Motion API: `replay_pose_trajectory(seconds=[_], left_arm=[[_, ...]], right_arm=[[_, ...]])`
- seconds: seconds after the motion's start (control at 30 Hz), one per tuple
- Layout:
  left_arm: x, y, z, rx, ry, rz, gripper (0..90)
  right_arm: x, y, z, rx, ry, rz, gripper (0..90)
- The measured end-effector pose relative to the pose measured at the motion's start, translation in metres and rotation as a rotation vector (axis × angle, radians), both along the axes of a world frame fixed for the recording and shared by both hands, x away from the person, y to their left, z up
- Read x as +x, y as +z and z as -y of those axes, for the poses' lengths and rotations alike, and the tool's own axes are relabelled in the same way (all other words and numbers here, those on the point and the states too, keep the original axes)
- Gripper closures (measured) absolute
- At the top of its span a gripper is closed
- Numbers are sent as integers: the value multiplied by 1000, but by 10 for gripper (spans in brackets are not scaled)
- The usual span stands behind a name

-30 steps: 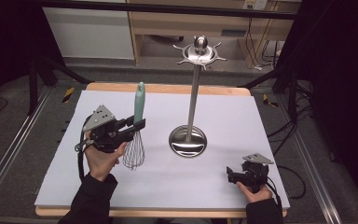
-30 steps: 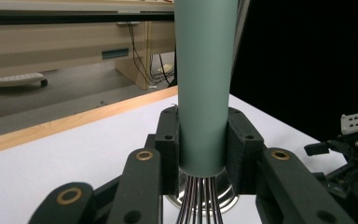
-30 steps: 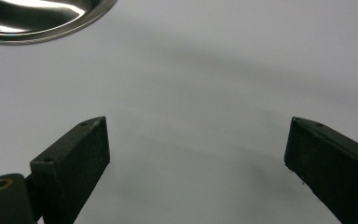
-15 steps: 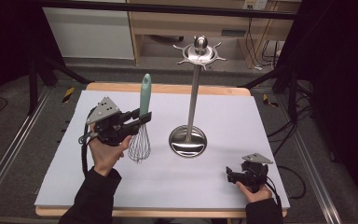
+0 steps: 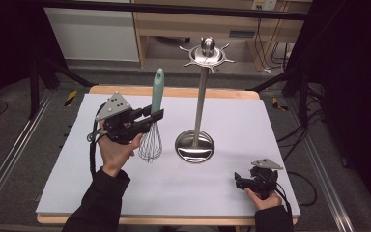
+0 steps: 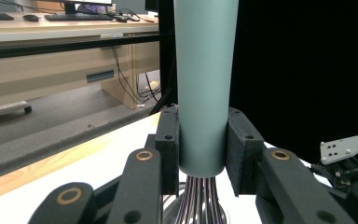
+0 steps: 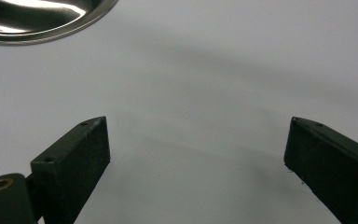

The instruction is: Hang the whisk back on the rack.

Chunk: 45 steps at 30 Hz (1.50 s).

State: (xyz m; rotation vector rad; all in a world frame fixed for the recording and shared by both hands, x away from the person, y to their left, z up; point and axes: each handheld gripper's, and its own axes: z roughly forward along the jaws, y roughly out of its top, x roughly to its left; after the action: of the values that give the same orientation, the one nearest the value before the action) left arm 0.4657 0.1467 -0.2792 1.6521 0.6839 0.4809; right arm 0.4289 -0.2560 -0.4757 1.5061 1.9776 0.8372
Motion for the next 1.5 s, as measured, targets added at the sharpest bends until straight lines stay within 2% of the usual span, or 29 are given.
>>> replay_pose_trajectory(seconds=[0.33, 0.67, 0.93, 1.5], left_arm=[[3, 8, 12, 5, -21, 19, 687], [9, 15, 20, 3, -48, 19, 686], [12, 18, 29, 32, -76, 22, 686], [24, 18, 38, 44, -71, -3, 686]], right_arm=[[0, 0, 0, 1, 0, -1, 72], [0, 0, 0, 3, -1, -1, 72], [1, 0, 0, 2, 1, 0, 72], [0, 0, 0, 8, 1, -1, 72]])
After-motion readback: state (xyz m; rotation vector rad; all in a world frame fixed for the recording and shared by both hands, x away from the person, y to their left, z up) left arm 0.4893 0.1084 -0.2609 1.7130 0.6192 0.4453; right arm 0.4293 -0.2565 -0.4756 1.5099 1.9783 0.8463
